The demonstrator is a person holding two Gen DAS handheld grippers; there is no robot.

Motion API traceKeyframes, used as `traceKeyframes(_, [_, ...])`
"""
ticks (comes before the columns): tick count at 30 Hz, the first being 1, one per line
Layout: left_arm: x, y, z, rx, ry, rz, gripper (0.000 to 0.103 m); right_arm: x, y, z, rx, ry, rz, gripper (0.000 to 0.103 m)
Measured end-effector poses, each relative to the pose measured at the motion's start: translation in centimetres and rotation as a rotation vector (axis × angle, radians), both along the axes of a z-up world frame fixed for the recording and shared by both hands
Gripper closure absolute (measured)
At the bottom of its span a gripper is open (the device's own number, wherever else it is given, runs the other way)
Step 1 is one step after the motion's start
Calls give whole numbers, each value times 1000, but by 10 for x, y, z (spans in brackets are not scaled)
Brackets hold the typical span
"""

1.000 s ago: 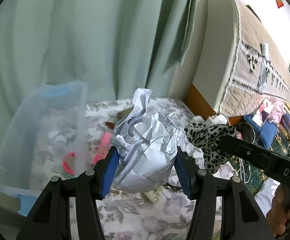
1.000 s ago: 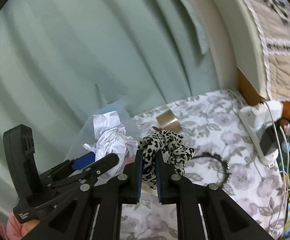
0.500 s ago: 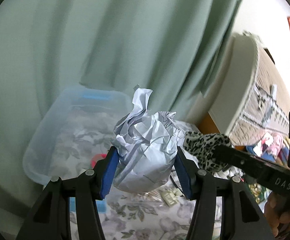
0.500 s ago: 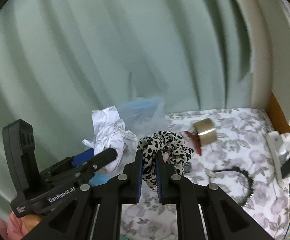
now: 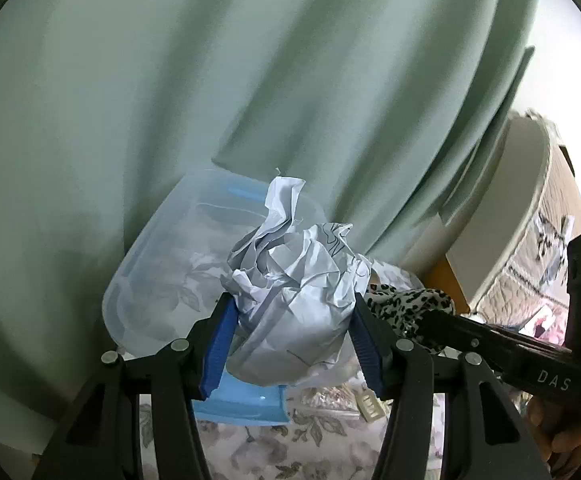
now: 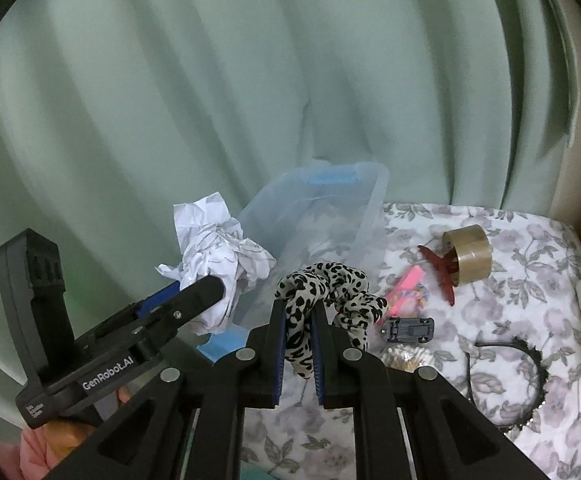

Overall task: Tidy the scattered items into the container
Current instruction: 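Lift both held items over the clear box and open both tools to release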

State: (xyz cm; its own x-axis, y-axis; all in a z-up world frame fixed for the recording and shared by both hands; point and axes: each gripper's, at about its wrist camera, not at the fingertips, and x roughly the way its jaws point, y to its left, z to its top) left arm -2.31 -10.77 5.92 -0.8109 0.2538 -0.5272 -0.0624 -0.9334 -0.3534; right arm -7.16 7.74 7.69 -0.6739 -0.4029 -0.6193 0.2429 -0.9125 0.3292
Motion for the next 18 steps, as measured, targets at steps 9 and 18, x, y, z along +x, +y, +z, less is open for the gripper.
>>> traceKeyframes(9, [-2,-24,-9,44,-5,49,46,-18,-18,0,21,-6,31,90])
traceKeyframes(18, [-11,-34,-17,77,-4,67,46,-34,-39,-4,46,-17,82,90])
